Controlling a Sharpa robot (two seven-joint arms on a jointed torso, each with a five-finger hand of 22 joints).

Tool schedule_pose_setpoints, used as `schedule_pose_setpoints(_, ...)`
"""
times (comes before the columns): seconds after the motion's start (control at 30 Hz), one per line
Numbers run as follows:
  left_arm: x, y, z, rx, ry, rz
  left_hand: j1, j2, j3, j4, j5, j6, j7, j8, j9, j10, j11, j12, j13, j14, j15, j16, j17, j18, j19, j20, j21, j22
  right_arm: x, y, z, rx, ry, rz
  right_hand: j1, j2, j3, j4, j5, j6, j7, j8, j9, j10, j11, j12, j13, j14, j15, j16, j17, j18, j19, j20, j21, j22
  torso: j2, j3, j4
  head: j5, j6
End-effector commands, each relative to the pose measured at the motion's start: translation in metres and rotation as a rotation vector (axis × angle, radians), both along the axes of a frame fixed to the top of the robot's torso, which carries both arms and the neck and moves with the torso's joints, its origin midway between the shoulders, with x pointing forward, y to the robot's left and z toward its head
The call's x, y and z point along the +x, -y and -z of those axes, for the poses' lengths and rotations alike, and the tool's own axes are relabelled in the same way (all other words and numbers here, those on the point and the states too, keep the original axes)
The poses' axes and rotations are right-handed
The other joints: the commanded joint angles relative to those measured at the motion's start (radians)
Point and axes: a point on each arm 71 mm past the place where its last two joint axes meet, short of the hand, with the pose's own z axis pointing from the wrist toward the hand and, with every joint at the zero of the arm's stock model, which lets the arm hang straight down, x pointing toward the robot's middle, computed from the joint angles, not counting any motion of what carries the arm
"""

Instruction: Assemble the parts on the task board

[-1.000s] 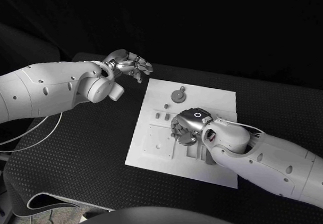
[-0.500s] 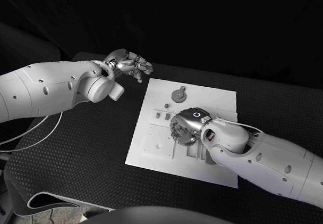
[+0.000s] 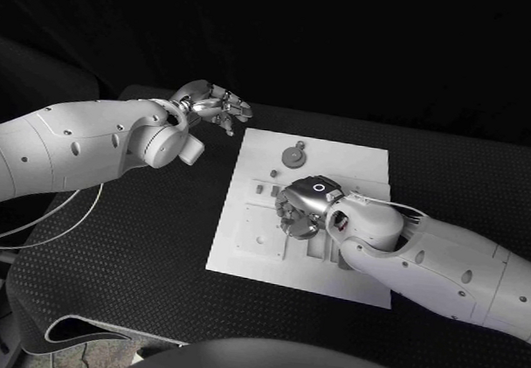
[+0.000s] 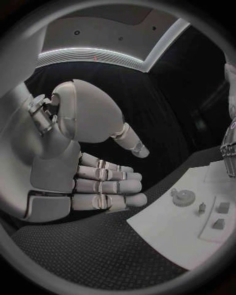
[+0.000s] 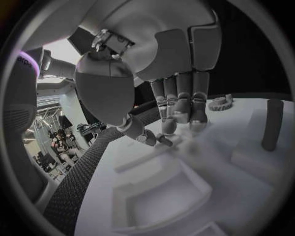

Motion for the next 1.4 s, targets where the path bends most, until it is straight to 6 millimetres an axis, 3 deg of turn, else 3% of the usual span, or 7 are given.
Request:
schedule_pose_setpoints(0.03,-0.0002,0.0025,-0.0009,-0.003,0.002,0.018,-0.004,-0.001,-0.007,-0.001,0.0,-0.001,0.009,-0.005,-0.002,-0.006,-0.003,-0.004,0.001,0.005,0.001,-0.004,0.001,0.025,0.006,0.001,-0.006,0.001,-0.0011,0.0026,0.0097,-0.063,-0.014,0.003,0.013,0.004,0.003,-0.006,-0.001,-0.02,0.018,0.005,0.003,-0.008,0.0,0.005,-0.001,-0.008,0.0,-0.001,0.002,0.044,-0.005,-0.003,-0.004,0.011,0.0,-0.0006,0.0015,-0.002,0.0)
schedule_pose_setpoints(0.37,-0.0002,0.0022,-0.0007,-0.002,0.0,0.018,-0.003,0.0,-0.007,-0.001,0.0,-0.001,0.009,-0.005,-0.002,-0.006,-0.003,-0.004,0.002,0.005,0.001,-0.004,0.001,0.025,0.006,0.001,-0.007,0.001,-0.0013,0.0035,0.0106,-0.081,-0.013,-0.002,0.035,0.025,0.001,-0.03,-0.001,-0.009,0.014,0.011,0.01,-0.008,-0.003,0.011,-0.005,-0.009,-0.003,0.001,0.003,0.044,-0.007,-0.003,-0.002,0.014,0.0,0.0001,-0.001,0.0,0.0)
schedule_pose_setpoints(0.97,-0.0002,0.0018,-0.0006,-0.002,-0.001,0.018,-0.002,0.001,-0.006,-0.001,0.001,-0.002,0.009,-0.005,-0.002,-0.007,-0.003,-0.004,0.003,0.006,0.001,-0.005,0.002,0.026,0.006,0.001,-0.007,0.001,-0.0003,0.0077,0.0091,-0.081,0.021,0.005,0.026,0.01,-0.005,-0.034,0.0,-0.018,0.017,0.005,0.012,-0.014,0.0,0.012,-0.01,-0.012,0.0,-0.001,0.002,0.044,-0.011,0.001,-0.004,0.014,0.0,0.001,-0.001,-0.002,0.0)
schedule_pose_setpoints(1.4,-0.0001,0.0022,-0.0005,-0.002,-0.003,0.02,-0.001,0.001,-0.006,-0.001,0.001,-0.002,0.009,-0.004,-0.002,-0.007,-0.003,-0.004,0.003,0.006,0.001,-0.005,0.002,0.026,0.006,0.001,-0.008,0.001,-0.0007,0.0059,0.007,-0.075,0.052,0.001,0.034,0.017,-0.002,-0.037,0.0,-0.002,0.013,0.014,0.02,-0.01,-0.004,0.019,-0.011,-0.011,-0.002,0.0,0.002,0.044,-0.01,0.002,-0.003,0.014,0.0,0.0004,-0.0005,-0.005,0.0)
